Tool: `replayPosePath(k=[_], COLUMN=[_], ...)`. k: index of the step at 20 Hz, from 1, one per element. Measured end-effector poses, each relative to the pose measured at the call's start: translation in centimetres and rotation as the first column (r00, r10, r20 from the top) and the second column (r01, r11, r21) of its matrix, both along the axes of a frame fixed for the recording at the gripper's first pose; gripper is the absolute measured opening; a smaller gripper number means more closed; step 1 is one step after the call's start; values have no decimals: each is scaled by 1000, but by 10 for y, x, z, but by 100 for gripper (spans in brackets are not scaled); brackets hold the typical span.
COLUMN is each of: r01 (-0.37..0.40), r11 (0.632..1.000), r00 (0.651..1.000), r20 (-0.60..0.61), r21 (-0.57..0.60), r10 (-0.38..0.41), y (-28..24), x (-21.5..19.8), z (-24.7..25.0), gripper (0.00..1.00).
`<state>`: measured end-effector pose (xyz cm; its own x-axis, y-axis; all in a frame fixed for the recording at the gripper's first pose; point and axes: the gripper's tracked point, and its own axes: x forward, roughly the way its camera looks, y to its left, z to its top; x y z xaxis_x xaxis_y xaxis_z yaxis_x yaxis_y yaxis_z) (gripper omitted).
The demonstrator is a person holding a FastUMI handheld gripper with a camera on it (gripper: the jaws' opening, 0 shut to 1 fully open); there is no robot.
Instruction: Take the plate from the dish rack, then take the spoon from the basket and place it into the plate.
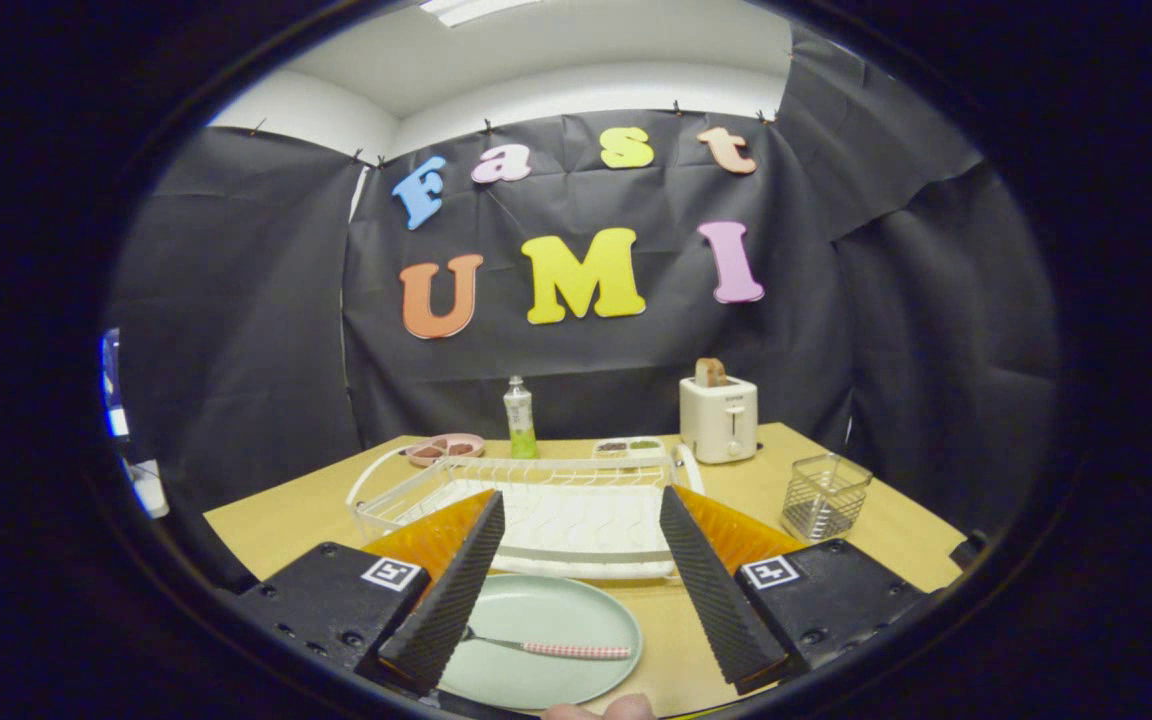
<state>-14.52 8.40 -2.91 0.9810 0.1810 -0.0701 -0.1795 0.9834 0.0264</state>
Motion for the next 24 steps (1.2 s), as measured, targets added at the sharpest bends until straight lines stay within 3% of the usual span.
replayPosePath(k=[3,9,13,18,24], r01=[68,142,174,174,99], r11=[997,989,984,985,995], r00=[994,980,972,958,952], r20=[88,132,158,233,289], r21=[-23,49,28,3,0], r10=[-66,-148,-176,-170,-95], y=[-27,-69,-81,-80,-58], x=[-12,-46,-74,-106,-126], z=[16,31,44,58,76], gripper=[100,100,100,100,100])
